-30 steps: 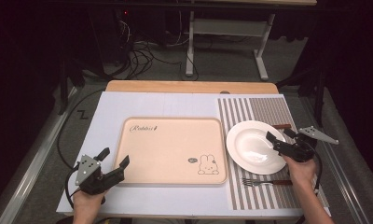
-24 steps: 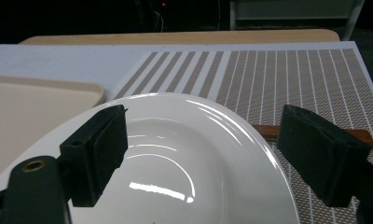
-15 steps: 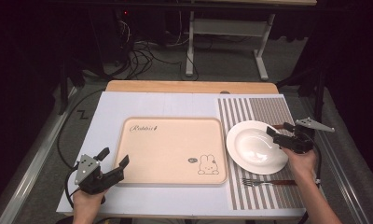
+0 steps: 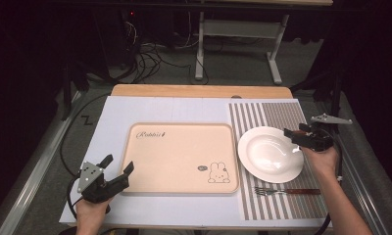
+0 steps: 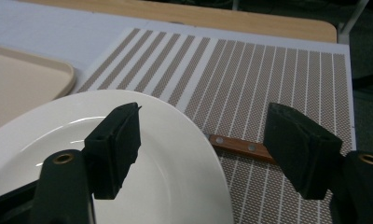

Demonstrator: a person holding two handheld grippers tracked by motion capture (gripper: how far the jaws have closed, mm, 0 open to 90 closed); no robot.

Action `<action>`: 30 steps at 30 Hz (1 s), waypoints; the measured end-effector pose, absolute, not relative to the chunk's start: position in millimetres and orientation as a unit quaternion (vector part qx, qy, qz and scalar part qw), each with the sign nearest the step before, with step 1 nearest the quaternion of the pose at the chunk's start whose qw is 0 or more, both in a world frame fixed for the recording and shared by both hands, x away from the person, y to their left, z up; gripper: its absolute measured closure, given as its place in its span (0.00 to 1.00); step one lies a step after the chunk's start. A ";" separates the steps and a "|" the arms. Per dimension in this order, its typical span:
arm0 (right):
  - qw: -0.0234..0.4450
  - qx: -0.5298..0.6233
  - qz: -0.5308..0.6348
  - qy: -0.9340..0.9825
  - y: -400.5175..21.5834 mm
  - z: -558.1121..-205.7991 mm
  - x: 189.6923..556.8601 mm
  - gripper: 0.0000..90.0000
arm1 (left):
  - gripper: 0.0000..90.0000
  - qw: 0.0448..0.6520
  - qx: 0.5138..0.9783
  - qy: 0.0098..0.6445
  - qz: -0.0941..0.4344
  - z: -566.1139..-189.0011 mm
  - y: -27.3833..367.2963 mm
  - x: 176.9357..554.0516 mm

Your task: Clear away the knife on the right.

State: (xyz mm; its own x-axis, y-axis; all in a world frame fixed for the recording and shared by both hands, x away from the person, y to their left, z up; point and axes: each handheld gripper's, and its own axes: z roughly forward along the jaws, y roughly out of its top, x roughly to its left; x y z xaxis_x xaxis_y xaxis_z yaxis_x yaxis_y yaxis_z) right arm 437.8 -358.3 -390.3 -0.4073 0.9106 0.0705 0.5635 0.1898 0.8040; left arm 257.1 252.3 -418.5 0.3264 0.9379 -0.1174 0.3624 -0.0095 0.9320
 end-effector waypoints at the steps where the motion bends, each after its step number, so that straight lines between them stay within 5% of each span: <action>1: 0.215 0.500 0.389 0.743 -360.0 -389.2 440.8 0.33 | 0.26 0.493 0.648 0.502 0.292 -418.5 252.2 257.2; 30: 0.148 0.494 0.226 0.827 -377.2 -392.7 503.6 0.52 | 0.25 0.479 0.646 0.509 0.305 -420.0 251.1 258.0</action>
